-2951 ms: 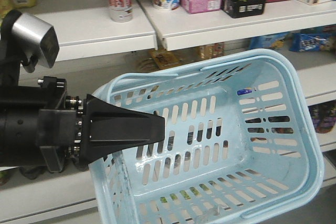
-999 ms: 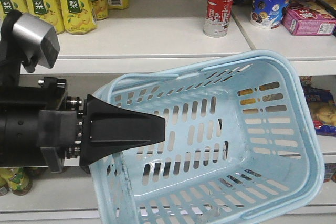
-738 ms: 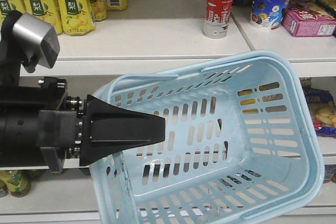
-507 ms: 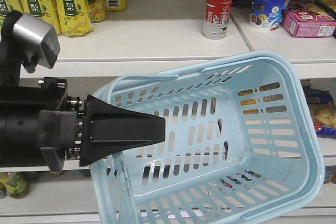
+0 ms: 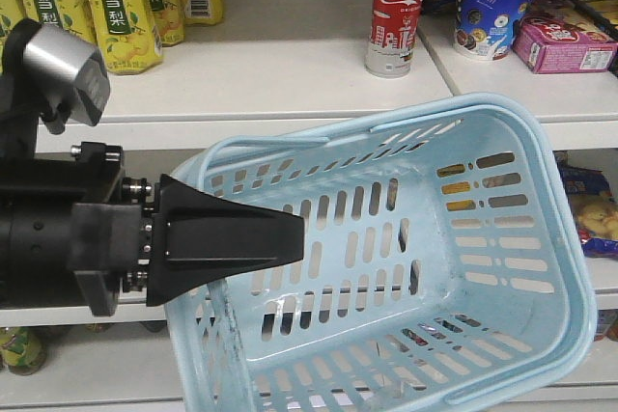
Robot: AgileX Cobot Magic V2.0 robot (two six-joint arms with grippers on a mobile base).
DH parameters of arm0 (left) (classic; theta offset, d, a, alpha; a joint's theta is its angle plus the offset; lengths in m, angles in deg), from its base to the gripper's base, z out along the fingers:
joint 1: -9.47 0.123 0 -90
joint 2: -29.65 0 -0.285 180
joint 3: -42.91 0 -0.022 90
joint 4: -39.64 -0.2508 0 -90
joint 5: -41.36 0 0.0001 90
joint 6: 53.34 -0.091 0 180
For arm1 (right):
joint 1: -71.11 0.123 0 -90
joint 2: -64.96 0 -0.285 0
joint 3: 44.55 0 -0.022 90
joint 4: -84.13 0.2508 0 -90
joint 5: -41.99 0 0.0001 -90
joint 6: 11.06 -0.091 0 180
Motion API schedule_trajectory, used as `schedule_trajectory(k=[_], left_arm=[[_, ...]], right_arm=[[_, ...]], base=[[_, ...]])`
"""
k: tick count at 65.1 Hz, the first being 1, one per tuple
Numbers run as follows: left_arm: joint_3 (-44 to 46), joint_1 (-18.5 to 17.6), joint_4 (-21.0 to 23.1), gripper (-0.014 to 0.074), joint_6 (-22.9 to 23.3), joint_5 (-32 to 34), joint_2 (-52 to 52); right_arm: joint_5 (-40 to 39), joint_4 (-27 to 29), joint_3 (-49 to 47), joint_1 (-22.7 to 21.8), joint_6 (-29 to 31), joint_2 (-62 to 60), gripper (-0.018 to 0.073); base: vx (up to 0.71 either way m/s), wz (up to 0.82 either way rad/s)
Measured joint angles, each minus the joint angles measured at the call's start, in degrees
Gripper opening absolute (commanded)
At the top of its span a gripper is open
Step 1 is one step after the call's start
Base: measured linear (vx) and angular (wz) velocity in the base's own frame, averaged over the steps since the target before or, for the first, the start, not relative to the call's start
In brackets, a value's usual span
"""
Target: Place coke in basket with both arms
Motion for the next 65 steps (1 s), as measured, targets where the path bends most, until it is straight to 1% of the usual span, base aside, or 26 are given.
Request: schedule_trajectory(k=[65], left_arm=[[0.00, 0.00, 0.00, -0.0006, 0.00, 0.00, 0.00]], right_arm=[[0.00, 0.00, 0.00, 0.00, 0.00, 0.00, -0.0005]], base=[[0.02, -0.01]])
